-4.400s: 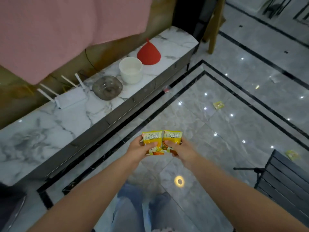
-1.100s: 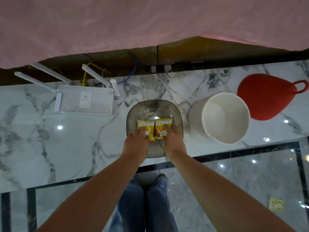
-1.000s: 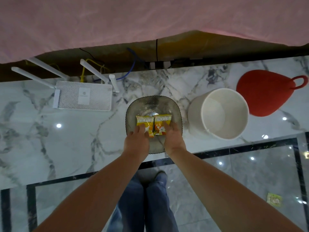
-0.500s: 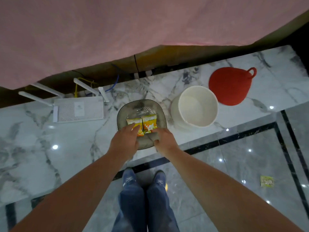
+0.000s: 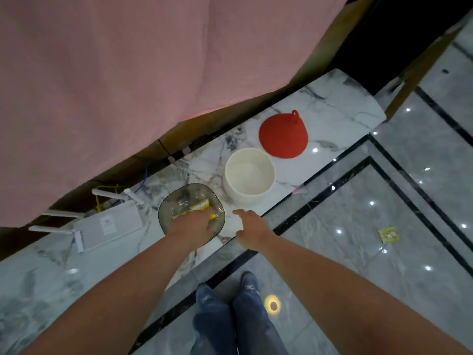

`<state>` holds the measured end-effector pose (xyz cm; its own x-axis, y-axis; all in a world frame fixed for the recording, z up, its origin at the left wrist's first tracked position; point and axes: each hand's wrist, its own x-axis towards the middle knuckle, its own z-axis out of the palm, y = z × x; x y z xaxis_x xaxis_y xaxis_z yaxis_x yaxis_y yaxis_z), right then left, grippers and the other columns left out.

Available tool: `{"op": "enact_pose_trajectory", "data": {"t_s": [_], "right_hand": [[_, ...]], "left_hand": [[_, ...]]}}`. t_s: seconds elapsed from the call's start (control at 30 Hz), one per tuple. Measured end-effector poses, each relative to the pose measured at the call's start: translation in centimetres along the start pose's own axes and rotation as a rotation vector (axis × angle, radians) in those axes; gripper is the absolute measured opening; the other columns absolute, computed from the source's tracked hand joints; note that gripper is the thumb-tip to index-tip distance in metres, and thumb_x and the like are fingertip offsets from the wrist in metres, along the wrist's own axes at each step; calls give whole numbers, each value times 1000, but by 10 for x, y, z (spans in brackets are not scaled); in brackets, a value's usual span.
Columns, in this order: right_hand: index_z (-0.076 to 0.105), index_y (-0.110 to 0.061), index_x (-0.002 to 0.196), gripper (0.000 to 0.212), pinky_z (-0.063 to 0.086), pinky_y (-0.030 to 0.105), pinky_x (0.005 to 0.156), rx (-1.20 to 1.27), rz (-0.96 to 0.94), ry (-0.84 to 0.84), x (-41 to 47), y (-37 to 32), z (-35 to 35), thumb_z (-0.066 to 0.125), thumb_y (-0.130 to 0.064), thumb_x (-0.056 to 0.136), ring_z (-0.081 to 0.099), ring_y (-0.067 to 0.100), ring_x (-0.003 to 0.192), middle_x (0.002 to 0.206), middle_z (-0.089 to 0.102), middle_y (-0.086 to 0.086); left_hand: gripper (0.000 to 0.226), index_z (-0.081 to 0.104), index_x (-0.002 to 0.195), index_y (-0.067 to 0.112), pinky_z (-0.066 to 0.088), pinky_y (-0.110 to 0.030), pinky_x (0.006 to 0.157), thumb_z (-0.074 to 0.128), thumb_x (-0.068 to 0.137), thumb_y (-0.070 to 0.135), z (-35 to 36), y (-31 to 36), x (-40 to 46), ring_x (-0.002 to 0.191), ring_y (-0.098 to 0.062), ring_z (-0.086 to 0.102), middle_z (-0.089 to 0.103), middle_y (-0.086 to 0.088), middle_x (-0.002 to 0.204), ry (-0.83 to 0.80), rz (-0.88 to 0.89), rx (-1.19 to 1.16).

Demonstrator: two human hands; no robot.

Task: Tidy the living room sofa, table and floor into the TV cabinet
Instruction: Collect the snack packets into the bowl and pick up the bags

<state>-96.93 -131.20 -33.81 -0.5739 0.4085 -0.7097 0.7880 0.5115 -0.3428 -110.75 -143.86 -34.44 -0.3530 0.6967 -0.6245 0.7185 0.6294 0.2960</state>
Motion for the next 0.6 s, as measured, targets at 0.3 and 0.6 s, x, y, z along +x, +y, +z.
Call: {"op": "enact_pose_trajectory", "data": {"t_s": [0.3,0.6], "right_hand": [[31,-26,151,64,45,42,103,228,147,117,-58,76,-25,54,-13,93,48,28,126,147,36,9],[32,-22,151,59,39,36,107,341,236,184,-104,175,-38,54,-20,97,42,29,133,148,34,11]], "left_hand": [[37,52,133,22,48,-36,94,49,97,28,-13,76,3,115,-20,53,45,-1,138,-35,164,31],[22,62,116,29,46,-40,100,53,97,34,-27,156,36,116,-23,54,56,-5,130,-132,213,130]]}}
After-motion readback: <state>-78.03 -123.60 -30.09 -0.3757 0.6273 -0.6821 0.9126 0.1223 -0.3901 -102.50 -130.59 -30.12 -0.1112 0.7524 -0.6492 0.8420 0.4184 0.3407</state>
